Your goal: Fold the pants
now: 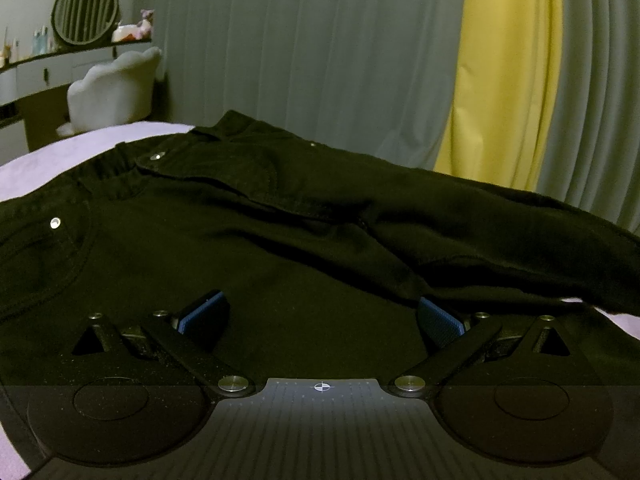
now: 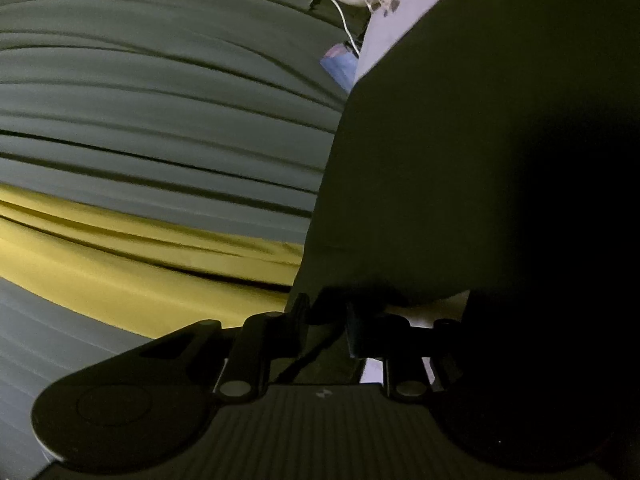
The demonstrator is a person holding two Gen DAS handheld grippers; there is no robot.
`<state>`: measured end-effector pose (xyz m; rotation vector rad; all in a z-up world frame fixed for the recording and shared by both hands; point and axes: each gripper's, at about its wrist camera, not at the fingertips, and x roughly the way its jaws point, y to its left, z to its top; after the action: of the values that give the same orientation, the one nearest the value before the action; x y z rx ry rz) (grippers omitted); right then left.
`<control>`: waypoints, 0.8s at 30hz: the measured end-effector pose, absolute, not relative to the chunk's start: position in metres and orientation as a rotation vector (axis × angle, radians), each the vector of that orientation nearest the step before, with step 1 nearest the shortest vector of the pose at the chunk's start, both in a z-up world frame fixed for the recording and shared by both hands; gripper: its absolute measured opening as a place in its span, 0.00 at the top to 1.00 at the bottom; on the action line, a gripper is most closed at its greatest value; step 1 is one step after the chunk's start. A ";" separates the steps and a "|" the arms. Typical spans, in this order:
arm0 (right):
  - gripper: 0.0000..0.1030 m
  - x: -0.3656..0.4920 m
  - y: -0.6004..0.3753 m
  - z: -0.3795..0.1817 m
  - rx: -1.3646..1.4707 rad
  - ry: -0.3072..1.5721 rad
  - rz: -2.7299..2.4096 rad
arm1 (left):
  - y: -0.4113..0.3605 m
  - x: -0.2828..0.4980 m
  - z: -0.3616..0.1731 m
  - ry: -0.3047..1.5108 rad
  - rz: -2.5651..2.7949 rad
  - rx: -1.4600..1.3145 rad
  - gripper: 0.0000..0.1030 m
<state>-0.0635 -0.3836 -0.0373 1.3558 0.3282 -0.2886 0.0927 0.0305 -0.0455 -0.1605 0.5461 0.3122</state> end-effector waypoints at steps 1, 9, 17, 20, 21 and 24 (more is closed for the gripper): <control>0.74 -0.062 -0.382 -0.037 1.351 0.335 -0.275 | 0.030 0.093 -0.045 0.546 0.313 -0.160 0.00; 0.62 -0.040 -0.378 -0.048 1.445 0.318 -0.248 | 0.030 0.093 -0.045 0.545 0.311 -0.163 0.00; 0.69 -0.033 -0.383 -0.056 1.483 0.298 -0.248 | 0.030 0.093 -0.046 0.545 0.312 -0.160 0.00; 0.70 -0.024 -0.379 -0.059 1.519 0.287 -0.263 | 0.031 0.092 -0.046 0.545 0.312 -0.160 0.00; 0.68 -0.019 -0.378 -0.058 1.534 0.279 -0.264 | 0.032 0.092 -0.046 0.545 0.312 -0.160 0.00; 0.61 -0.024 -0.377 -0.062 1.612 0.242 -0.239 | 0.032 0.092 -0.046 0.545 0.313 -0.158 0.00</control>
<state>-0.0239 -0.3772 -0.0618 1.6123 0.2420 -0.2387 0.0917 0.0317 -0.0459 -0.1577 0.5453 0.3129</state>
